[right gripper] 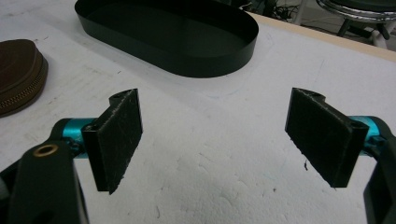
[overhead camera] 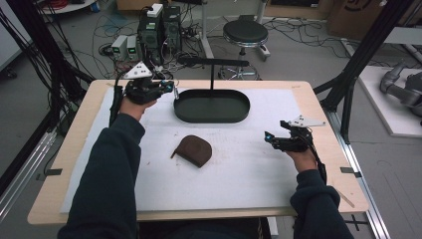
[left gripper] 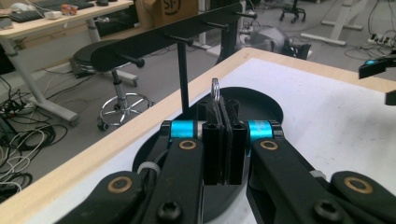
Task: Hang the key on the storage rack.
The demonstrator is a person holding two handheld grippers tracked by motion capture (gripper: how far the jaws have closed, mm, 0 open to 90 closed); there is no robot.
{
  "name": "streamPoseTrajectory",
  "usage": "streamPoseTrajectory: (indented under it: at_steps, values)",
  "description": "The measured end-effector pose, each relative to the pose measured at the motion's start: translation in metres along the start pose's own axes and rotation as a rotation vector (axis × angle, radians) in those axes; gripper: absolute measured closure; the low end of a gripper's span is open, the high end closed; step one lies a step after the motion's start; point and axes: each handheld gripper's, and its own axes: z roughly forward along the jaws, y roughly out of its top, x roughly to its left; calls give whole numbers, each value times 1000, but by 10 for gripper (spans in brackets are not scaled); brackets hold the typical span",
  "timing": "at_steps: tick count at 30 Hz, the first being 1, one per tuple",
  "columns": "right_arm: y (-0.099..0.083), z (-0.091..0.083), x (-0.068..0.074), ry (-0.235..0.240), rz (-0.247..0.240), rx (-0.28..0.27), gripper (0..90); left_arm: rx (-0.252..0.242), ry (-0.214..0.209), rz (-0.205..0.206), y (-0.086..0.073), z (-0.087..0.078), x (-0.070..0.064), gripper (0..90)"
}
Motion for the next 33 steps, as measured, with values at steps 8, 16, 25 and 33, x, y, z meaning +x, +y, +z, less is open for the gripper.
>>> streamPoseTrajectory:
  at_steps: [8,16,25,33]
  values:
    - [1,-3,1,2,6,-14,191,47,1,1,9,38,21,882]
    - [-1,-4,0,1,12,-9,191,42,24,3,16,54,38,882]
    - [-4,-7,-1,-2,20,-7,191,15,59,-42,8,61,52,881]
    - [-4,-6,0,-1,17,-1,191,-12,102,-54,5,70,54,881]
